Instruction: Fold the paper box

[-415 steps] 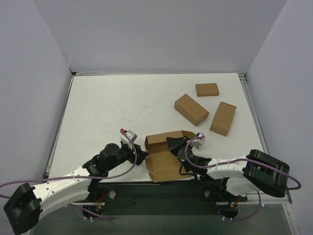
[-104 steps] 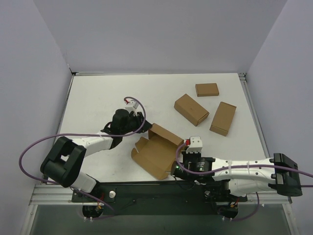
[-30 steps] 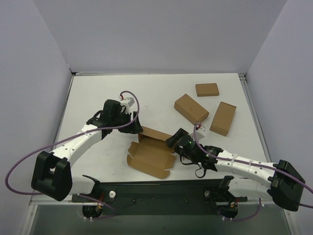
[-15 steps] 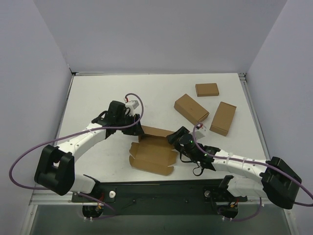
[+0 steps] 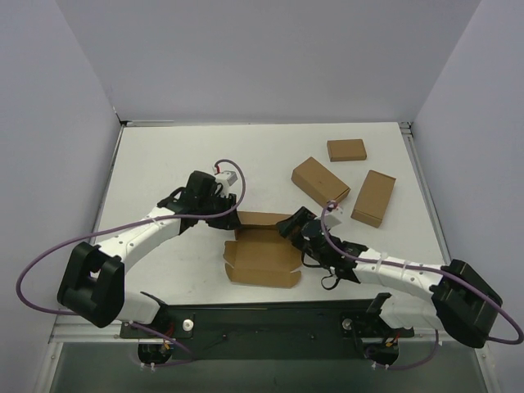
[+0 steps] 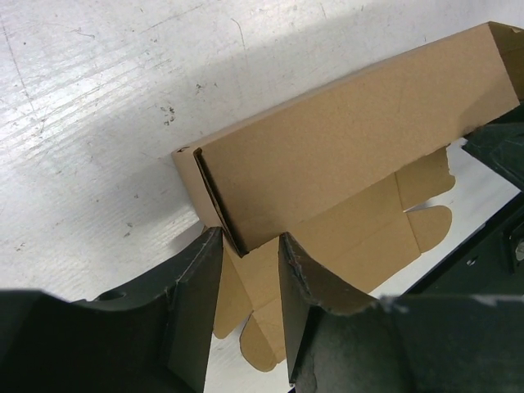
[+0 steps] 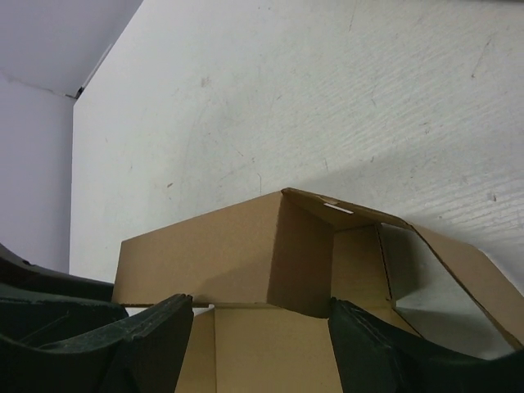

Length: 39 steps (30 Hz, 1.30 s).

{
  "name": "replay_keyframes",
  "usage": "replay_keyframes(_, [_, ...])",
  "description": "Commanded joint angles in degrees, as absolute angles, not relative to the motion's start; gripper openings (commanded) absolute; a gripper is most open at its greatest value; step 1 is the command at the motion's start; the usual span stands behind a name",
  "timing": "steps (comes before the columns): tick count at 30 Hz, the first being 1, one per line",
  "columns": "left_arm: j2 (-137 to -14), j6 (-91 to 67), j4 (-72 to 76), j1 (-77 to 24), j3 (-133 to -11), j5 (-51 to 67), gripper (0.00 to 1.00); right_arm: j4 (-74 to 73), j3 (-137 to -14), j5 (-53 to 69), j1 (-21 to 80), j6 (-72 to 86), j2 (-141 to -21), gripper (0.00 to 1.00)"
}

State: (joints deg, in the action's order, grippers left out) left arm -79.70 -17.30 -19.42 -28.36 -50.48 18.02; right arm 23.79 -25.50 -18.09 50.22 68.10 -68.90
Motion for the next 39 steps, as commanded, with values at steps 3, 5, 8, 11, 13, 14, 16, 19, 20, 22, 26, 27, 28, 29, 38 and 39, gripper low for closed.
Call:
replay_keyframes(3, [-77.9, -16.3, -19.5, -28.7, -50.8, 16.6, 0.43, 16.3, -24.8, -20.9, 49.6, 65.0, -58.4, 0.73])
replay_keyframes(5, [-77.9, -16.3, -19.5, -28.7, -50.9, 16.7, 0.43, 15.4, -24.8, -20.4, 48.4, 63.5, -57.1, 0.74])
replay_keyframes(8, [-77.8, -16.3, -19.5, -28.8, -50.8, 16.6, 0.43, 15.7, -25.3, -17.2, 45.6, 62.6, -57.1, 0.75])
replay_keyframes(11, [-77.4, -16.1, -19.6, -28.9, -50.8, 16.2, 0.43, 16.5, -26.5, -14.4, 43.9, 61.6, -58.6, 0.75])
replay_keyframes(13, [-77.3, -16.0, -19.6, -29.1, -50.7, 15.8, 0.43, 16.7, -27.2, -13.2, 43.7, 61.1, -59.7, 0.75])
replay_keyframes(14, [-77.3, -15.9, -19.7, -29.0, -50.8, 15.6, 0.43, 16.5, -27.9, -12.3, 43.8, 60.8, -59.9, 0.75])
replay_keyframes(16, [-77.2, -15.9, -19.6, -29.0, -50.8, 15.7, 0.43, 16.5, -28.1, -12.1, 43.6, 60.7, -60.6, 0.75])
replay_keyframes(19, [-77.3, -15.9, -19.6, -29.1, -50.8, 15.9, 0.43, 18.1, -28.0, -11.5, 43.0, 60.5, -62.4, 0.74])
replay_keyframes(20, [-77.3, -15.8, -19.7, -29.2, -50.8, 15.9, 0.43, 19.8, -27.9, -11.2, 42.5, 60.4, -63.0, 0.73])
replay_keyframes(22, [-77.3, -15.6, -19.6, -29.4, -50.8, 15.8, 0.43, 21.8, -28.1, -9.3, 41.8, 59.9, -64.9, 0.73])
replay_keyframes(26, [-77.5, -15.5, -19.7, -29.5, -51.0, 15.7, 0.43, 25.7, -30.0, -6.7, 40.6, 58.2, -68.5, 0.71])
replay_keyframes(27, [-77.6, -15.5, -19.7, -29.6, -51.0, 15.8, 0.43, 26.4, -30.1, -6.2, 40.2, 58.0, -69.9, 0.7])
replay_keyframes(28, [-77.9, -15.3, -19.7, -29.6, -51.0, 15.7, 0.43, 27.2, -30.5, -5.4, 40.0, 57.7, -70.4, 0.7])
replay_keyframes(29, [-78.0, -15.3, -19.8, -29.7, -51.2, 15.8, 0.43, 28.2, -30.4, -5.0, 40.0, 57.6, -70.9, 0.69])
replay_keyframes(38, [-78.1, -15.0, -20.0, -30.1, -51.2, 15.6, 0.42, 35.5, -29.0, -1.1, 39.4, 59.7, -74.5, 0.53])
replay_keyframes(39, [-78.1, -15.0, -19.9, -30.1, -51.2, 15.5, 0.43, 37.0, -28.7, -1.1, 39.3, 59.9, -74.5, 0.51])
